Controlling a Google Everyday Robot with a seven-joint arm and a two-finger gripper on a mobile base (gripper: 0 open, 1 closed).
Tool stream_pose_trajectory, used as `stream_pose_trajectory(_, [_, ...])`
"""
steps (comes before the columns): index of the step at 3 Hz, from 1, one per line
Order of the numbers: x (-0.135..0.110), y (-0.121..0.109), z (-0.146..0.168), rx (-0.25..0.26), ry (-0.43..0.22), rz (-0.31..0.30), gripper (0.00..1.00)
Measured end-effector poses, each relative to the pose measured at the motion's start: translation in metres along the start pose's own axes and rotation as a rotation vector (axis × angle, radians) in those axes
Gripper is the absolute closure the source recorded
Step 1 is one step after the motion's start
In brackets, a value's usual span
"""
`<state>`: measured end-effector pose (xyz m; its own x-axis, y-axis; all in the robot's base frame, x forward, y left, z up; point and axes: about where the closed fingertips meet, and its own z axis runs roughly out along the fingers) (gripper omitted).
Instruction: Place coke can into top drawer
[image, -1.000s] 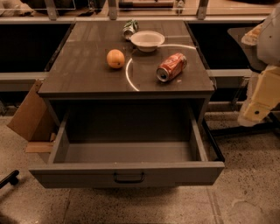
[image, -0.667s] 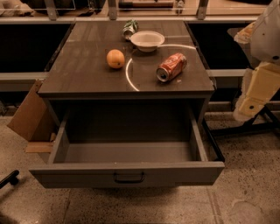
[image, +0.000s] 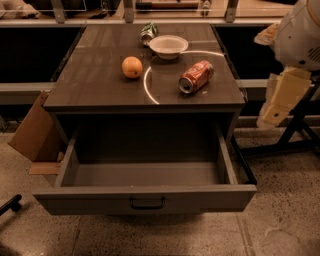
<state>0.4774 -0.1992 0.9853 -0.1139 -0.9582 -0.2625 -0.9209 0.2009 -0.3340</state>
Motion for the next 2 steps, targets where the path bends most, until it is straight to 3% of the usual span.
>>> stream_pose_trajectory(2, [-0.019,-0.039,0.048,-0.036,-0.167,-0.112,0.0])
